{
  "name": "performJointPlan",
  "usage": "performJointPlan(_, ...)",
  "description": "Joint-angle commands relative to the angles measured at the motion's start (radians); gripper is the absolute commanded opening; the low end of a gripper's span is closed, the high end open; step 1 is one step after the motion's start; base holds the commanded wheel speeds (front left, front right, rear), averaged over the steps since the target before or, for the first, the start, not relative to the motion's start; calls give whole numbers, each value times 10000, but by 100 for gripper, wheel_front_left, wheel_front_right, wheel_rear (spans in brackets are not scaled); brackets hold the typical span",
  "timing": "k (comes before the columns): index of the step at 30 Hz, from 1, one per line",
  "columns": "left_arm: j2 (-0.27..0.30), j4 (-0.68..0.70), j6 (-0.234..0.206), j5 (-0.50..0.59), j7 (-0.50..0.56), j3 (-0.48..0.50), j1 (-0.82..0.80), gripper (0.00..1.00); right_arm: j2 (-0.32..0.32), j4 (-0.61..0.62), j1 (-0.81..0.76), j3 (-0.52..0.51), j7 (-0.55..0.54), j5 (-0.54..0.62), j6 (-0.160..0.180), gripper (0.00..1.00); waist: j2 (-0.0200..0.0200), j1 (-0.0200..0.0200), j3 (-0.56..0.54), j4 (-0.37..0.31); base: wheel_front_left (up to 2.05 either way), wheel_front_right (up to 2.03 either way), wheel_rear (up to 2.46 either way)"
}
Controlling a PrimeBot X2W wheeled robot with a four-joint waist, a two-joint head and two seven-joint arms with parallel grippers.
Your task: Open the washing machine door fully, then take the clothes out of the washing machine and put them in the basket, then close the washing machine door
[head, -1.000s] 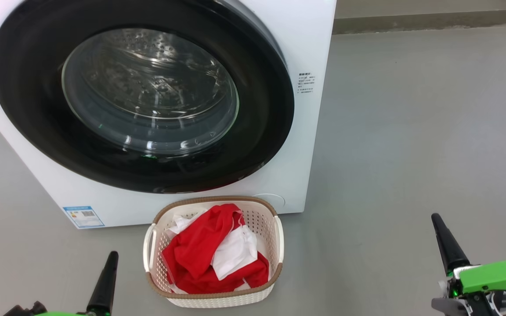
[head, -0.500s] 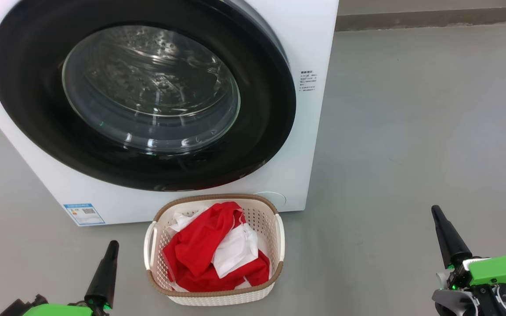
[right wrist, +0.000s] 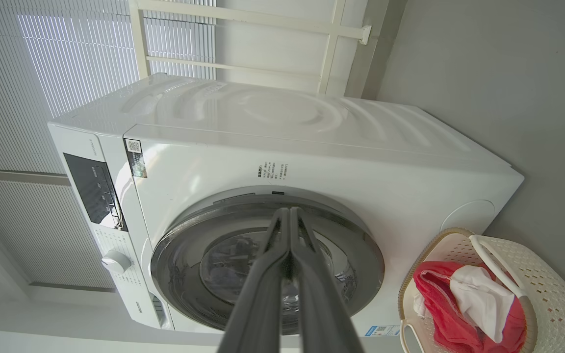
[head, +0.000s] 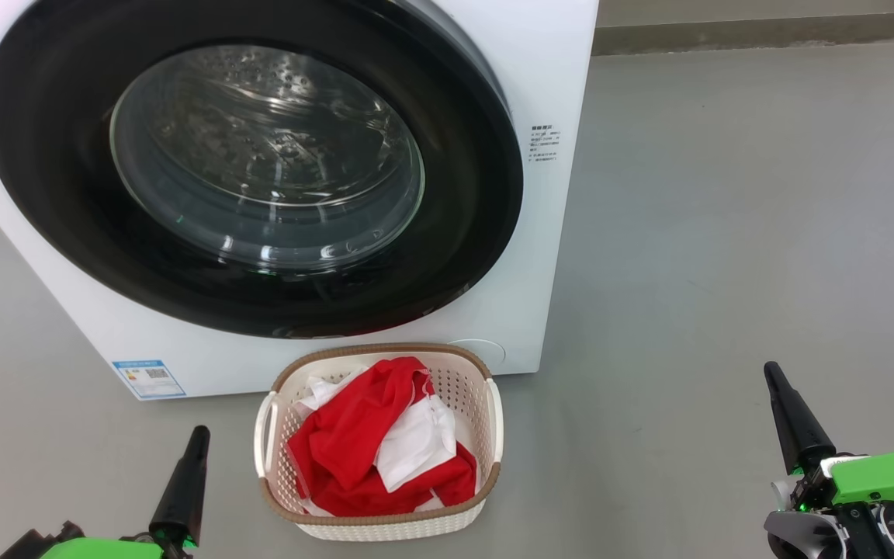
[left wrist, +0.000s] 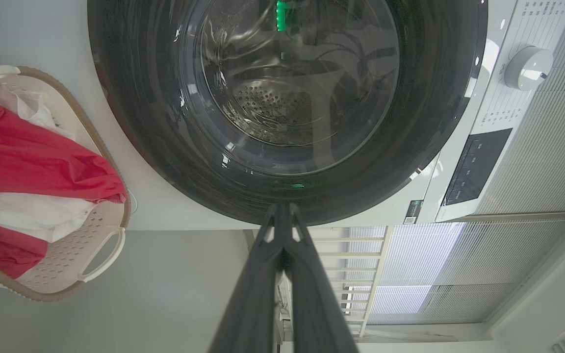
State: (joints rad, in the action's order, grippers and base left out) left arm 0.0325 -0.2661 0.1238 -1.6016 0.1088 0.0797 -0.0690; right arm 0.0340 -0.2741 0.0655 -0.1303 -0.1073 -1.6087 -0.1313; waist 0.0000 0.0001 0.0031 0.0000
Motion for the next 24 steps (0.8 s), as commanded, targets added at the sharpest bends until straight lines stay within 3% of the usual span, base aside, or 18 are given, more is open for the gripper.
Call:
performJointPlan(1,177,206,69,-68,46,344,-392,0,162,293,424,163,-61,3,6,0,0,0,0,0,0,0,0)
performJointPlan(24,177,207,69,-69,45,342,-391,0,162,293,424,164,-60,2,6,0,0,0,0,0,0,0,0)
